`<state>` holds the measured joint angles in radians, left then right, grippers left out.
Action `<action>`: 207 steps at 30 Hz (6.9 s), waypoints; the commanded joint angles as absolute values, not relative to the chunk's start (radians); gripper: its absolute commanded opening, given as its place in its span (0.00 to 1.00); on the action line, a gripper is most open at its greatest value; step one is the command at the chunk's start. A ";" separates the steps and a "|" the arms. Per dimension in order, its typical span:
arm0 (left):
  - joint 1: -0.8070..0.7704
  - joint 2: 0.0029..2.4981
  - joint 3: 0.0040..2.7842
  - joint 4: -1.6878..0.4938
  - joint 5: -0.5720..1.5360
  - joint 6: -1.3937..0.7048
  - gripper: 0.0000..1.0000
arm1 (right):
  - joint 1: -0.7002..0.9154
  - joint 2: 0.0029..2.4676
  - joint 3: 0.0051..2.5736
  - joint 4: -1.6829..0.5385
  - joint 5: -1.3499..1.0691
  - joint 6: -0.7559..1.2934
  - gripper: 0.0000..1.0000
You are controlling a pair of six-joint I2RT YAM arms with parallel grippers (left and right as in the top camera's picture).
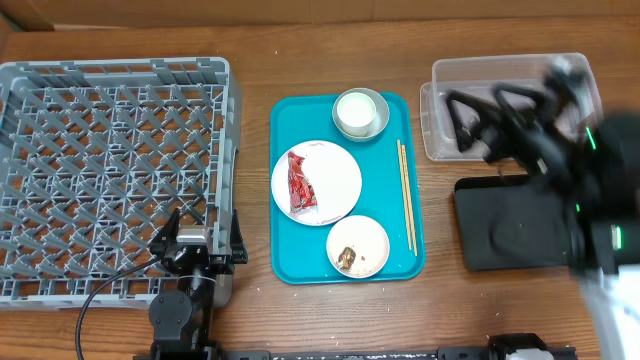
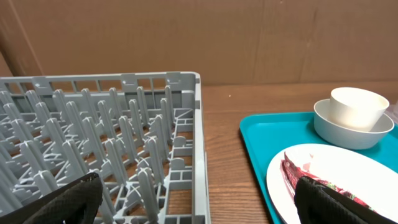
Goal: Sort waste into correct bins and load items into the dishwasher
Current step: 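Move right gripper to the white plate and grasp the white tissue, then carry the tissue with right gripper and drop it into the clear bin, then return right gripper to the plate and grasp the red candy wrapper, then carry the wrapper with right gripper and drop it into the clear bin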
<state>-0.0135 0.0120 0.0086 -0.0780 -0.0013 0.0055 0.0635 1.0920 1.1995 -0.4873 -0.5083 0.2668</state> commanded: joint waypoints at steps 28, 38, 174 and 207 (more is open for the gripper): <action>-0.019 0.006 0.005 -0.078 -0.007 -0.004 1.00 | 0.577 1.979 1.692 -1.051 -0.326 0.550 0.54; -0.019 0.006 0.005 -0.078 -0.007 -0.004 1.00 | 0.589 2.122 1.689 -1.045 -0.255 0.633 0.45; -0.019 0.006 0.005 -0.078 -0.007 -0.004 1.00 | 0.776 2.230 1.922 -1.205 -0.046 0.457 0.04; -0.019 0.006 0.005 -0.078 -0.007 -0.004 1.00 | 0.039 2.112 2.249 -1.471 0.131 1.265 0.67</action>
<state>-0.0135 0.0120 0.0086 -0.0788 -0.0017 0.0055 0.0433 2.1197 2.2665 -1.4952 0.1207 1.2785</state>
